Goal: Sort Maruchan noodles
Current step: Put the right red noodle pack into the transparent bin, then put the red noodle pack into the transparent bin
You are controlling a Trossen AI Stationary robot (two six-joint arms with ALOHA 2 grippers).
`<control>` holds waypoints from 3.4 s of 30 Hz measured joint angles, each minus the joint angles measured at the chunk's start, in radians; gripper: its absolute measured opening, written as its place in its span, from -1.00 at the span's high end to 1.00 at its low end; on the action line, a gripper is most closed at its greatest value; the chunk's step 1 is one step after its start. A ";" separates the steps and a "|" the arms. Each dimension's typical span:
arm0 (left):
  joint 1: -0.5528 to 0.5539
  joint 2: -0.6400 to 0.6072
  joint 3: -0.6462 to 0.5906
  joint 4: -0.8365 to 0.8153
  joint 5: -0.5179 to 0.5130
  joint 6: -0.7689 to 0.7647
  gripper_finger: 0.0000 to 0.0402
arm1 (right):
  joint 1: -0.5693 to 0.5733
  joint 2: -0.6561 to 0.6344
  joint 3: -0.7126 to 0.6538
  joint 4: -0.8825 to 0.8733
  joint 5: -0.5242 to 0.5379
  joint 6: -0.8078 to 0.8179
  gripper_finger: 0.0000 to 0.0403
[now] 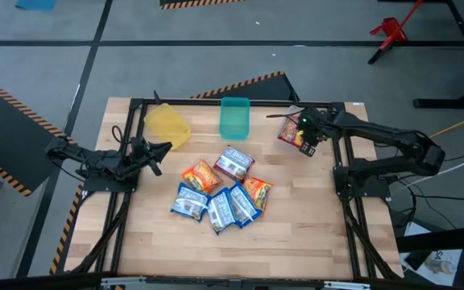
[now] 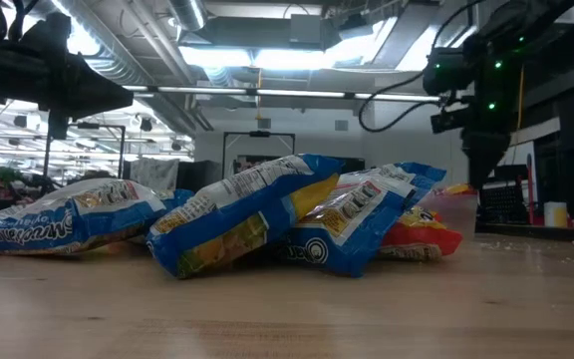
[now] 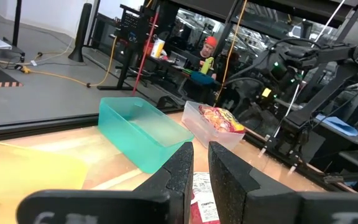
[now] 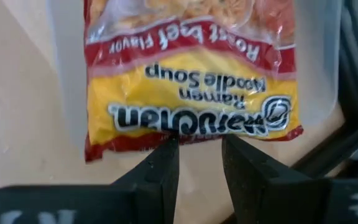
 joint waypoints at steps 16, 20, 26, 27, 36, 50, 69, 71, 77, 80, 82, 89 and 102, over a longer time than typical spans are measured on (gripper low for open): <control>0.000 0.000 0.000 -0.001 -0.005 0.000 0.78 | 0.003 0.029 0.052 -0.016 0.037 -0.035 0.47; 0.000 0.000 0.000 -0.001 -0.005 0.000 0.78 | 0.002 -0.024 0.128 -0.006 -0.178 0.106 0.47; 0.000 0.000 0.000 -0.001 -0.005 0.017 0.78 | 0.067 -0.036 0.130 0.221 -0.476 0.282 0.47; 0.000 0.000 0.000 -0.001 -0.005 0.022 0.78 | 0.090 -0.031 0.121 0.235 -0.453 0.280 0.45; 0.000 0.000 0.000 0.000 0.001 0.026 0.78 | 0.263 0.114 0.035 0.544 -0.419 0.297 -0.18; 0.000 0.000 0.000 0.000 0.004 0.027 0.78 | 0.311 0.426 0.090 0.716 -0.373 -0.062 -0.78; 0.000 0.000 0.000 0.000 0.004 0.026 0.78 | 0.318 0.561 0.117 0.759 -0.432 -0.149 -0.77; 0.000 0.000 0.000 0.000 0.004 0.026 0.78 | 0.326 0.571 0.117 0.765 -0.428 -0.152 -0.77; 0.000 0.000 0.000 0.000 0.003 0.026 0.78 | 0.363 0.605 0.118 0.807 -0.423 -0.153 -0.77; 0.000 0.000 0.000 0.000 0.003 0.026 0.78 | 0.379 0.618 0.122 0.805 -0.378 -0.152 -0.76; 0.000 0.000 0.000 0.000 0.003 0.026 0.78 | 0.385 0.619 0.130 0.796 -0.351 -0.144 -0.70; 0.000 0.000 0.000 0.000 0.003 0.026 0.78 | 0.382 0.622 0.160 0.794 -0.290 -0.117 -0.30; 0.000 0.000 0.000 0.000 0.003 0.000 0.78 | 0.383 0.622 0.160 0.753 -0.235 -0.115 0.72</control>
